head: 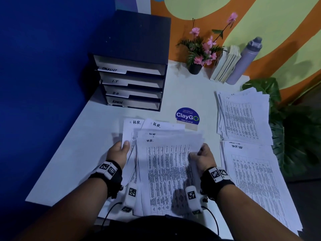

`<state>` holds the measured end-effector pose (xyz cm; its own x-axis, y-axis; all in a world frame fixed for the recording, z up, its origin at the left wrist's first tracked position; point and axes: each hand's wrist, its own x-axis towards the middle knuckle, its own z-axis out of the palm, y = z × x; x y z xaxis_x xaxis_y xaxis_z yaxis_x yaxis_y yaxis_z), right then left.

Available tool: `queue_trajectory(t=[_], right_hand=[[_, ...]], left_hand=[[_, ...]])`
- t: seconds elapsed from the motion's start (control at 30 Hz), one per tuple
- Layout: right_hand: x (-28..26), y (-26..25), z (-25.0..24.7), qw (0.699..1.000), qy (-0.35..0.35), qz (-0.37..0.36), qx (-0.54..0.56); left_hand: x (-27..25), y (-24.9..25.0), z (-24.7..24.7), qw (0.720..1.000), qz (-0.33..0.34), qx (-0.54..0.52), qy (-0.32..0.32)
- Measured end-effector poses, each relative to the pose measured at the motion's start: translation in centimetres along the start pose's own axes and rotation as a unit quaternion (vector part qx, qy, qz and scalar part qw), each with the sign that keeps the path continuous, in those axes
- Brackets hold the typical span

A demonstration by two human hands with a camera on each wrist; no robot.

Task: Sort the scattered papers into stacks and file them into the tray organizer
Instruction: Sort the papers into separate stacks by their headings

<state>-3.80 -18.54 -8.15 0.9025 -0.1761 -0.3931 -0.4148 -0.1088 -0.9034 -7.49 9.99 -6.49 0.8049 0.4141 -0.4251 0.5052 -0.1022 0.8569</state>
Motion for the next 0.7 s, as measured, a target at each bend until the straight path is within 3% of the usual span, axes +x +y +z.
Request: queue_trajectory(t=[0.13, 0.23, 0.3, 0.4, 0.5, 0.57, 0.63, 0.7], right_hand=[[0.1, -0.1, -0.7, 1.000, 0.001, 0.006, 0.012], [-0.2, -0.1, -0.4, 1.000, -0.001, 0.016, -0.011], [-0.5, -0.8, 0.1, 1.000, -0.001, 0.018, -0.009], [-1.2, -4.2, 1.2, 0.999, 0.016, -0.049, 0.009], [-2.9, -8.9, 2.4, 0.984, 0.015, -0.165, 0.070], [-4.6, -11.3, 3.2, 0.966, 0.000, -0.232, 0.114], [-5.9, -12.2, 3.5, 0.955, 0.011, -0.283, 0.088], [-6.6, -11.7, 3.7, 0.956, 0.019, -0.288, 0.051]], left_hand=[[0.1, -0.2, 0.3, 1.000, -0.023, -0.015, -0.001], [-0.7, 0.8, 1.1, 0.997, -0.039, -0.048, -0.038], [-1.3, 1.6, 1.7, 0.997, 0.001, -0.026, -0.069], [-1.5, 3.2, 2.4, 0.993, 0.088, 0.003, -0.082], [-2.2, 6.8, 2.3, 0.988, 0.149, -0.035, -0.003], [-3.0, 9.4, 1.9, 0.980, 0.177, -0.088, 0.030], [-3.6, 10.9, 1.6, 0.969, 0.197, -0.141, 0.040], [-3.9, 11.1, 1.5, 0.967, 0.194, -0.156, 0.045]])
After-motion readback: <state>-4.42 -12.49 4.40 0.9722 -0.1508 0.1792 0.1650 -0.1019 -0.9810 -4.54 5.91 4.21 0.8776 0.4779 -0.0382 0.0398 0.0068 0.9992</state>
